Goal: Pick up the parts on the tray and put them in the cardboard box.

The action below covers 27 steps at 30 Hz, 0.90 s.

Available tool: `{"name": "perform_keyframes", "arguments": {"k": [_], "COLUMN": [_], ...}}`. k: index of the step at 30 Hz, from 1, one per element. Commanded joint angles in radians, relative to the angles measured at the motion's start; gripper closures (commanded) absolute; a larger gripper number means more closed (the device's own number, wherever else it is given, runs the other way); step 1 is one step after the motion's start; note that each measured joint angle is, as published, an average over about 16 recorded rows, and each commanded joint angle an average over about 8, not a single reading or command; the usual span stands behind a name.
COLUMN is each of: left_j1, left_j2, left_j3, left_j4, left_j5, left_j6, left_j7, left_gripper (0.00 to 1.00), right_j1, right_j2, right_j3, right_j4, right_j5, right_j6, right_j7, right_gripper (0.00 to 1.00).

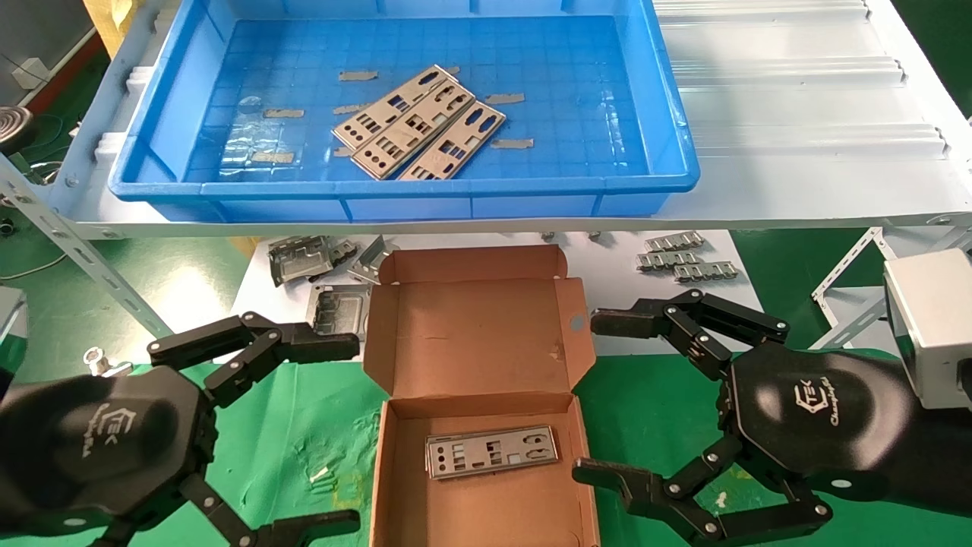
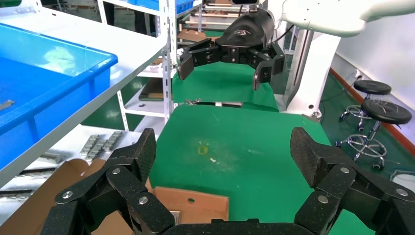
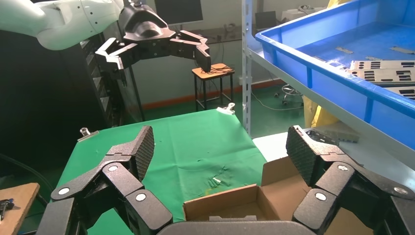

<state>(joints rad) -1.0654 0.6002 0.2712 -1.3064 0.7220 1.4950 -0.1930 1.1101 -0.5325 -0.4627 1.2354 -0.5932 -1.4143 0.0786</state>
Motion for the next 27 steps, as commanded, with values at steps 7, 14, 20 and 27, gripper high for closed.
{"name": "perform_keyframes", "arguments": {"k": [7,14,20,27], "left_j1": [-0.001,-0.006,-0.008,-0.009], "left_j2": [0.002,0.007,0.01,0.012], "left_j3": [0.002,0.005,0.007,0.009], "left_j4": [0.005,0.015,0.02,0.023], "left_j5": [0.001,0.005,0.007,0.009], "left_j6": [-0.001,-0.001,0.0,0.0], "left_j7": [0.002,0.004,0.006,0.007], "left_gripper": [0.0,0.0,0.0,0.0], "right_j1": [0.0,0.0,0.0,0.0], "right_j2": [0.0,0.0,0.0,0.0], "right_j3": [0.0,0.0,0.0,0.0], "right_j4": [0.0,0.0,0.0,0.0], "right_j5": [0.0,0.0,0.0,0.0], "right_j6": [0.0,0.0,0.0,0.0], "right_j7": [0.0,0.0,0.0,0.0], "right_gripper": [0.0,0.0,0.0,0.0]}}
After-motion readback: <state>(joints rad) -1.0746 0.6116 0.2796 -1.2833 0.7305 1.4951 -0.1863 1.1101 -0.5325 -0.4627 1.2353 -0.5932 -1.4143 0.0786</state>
